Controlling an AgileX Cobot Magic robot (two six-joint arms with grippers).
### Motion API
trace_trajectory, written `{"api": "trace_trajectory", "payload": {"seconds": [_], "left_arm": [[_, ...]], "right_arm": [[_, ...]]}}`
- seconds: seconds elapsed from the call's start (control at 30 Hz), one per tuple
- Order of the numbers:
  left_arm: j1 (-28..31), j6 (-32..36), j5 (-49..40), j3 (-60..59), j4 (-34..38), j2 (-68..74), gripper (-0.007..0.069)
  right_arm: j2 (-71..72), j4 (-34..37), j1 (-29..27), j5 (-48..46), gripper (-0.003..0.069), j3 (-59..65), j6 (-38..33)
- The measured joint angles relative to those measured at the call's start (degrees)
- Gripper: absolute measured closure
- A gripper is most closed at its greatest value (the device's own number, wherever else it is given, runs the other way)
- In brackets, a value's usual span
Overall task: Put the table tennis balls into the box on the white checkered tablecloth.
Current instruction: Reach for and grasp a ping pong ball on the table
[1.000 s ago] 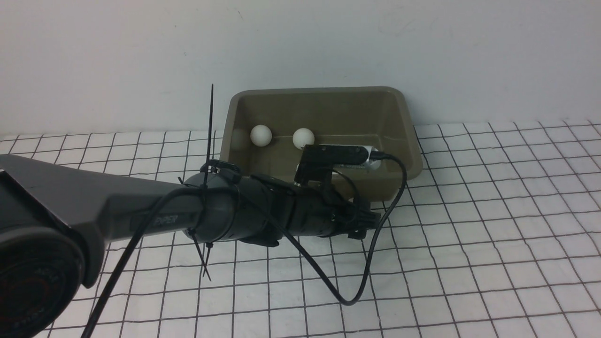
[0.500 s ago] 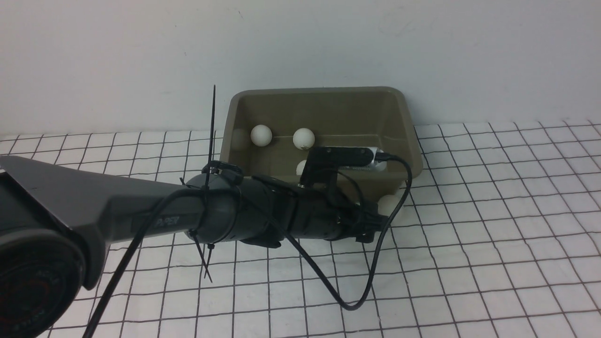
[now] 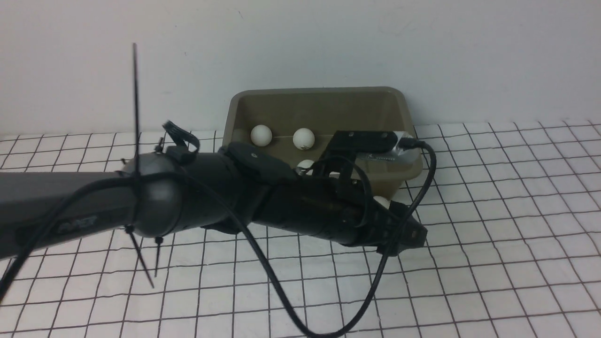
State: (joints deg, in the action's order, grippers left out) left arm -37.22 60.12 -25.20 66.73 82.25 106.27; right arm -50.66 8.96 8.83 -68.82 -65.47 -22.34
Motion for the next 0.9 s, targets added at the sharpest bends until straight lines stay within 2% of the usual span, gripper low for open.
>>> {"api": "trace_trajectory", "payload": {"seconds": [0.03, 0.13, 0.17, 0.4, 0.47, 0.5, 0.6, 0.77, 0.9], "left_arm": [[0.00, -5.79, -2.66, -0.94, -6.98, -2.75, 0.0146], [0.00, -13.54, -6.06, -1.85, -16.95, -7.09, 0.0160], [0.00, -19.40, -8.24, -2.02, -22.82, -9.74, 0.0168], [0.00, -47.96, -13.91, -2.02, -56.00, -26.70, 0.0178], [0.00, -52.16, -14.85, -2.02, -62.52, -29.27, 0.0178], [0.00, -58.15, -16.55, -2.02, -69.42, -31.51, 0.0178], [0.00, -68.57, -20.92, -2.02, -86.05, -35.17, 0.0178], [0.05, -81.36, -26.07, -2.02, -102.90, -37.43, 0.0178], [0.05, -83.96, -25.13, -2.02, -106.69, -37.58, 0.0178]], "right_arm": [[0.00, 0.08, 0.00, 0.00, 0.0186, 0.00, 0.00], [-0.14, 0.74, 0.00, 0.00, 0.0186, 0.00, 0.00], [-0.28, 1.33, 0.00, 0.04, 0.0186, 0.00, 0.00], [-3.83, 7.99, 0.00, 0.12, 0.0186, 0.00, -2.64], [-5.46, 10.68, 0.00, 0.60, 0.0186, 0.00, -3.81], [-6.28, 12.35, 0.00, 0.98, 0.0186, 0.00, -4.59], [-9.15, 15.72, 0.00, 2.45, 0.0186, 0.00, -5.29], [-14.37, 16.84, 0.00, 5.21, 0.0186, 0.00, -5.66], [-19.58, 17.81, 0.00, 7.64, 0.0186, 0.00, -6.27]]}}
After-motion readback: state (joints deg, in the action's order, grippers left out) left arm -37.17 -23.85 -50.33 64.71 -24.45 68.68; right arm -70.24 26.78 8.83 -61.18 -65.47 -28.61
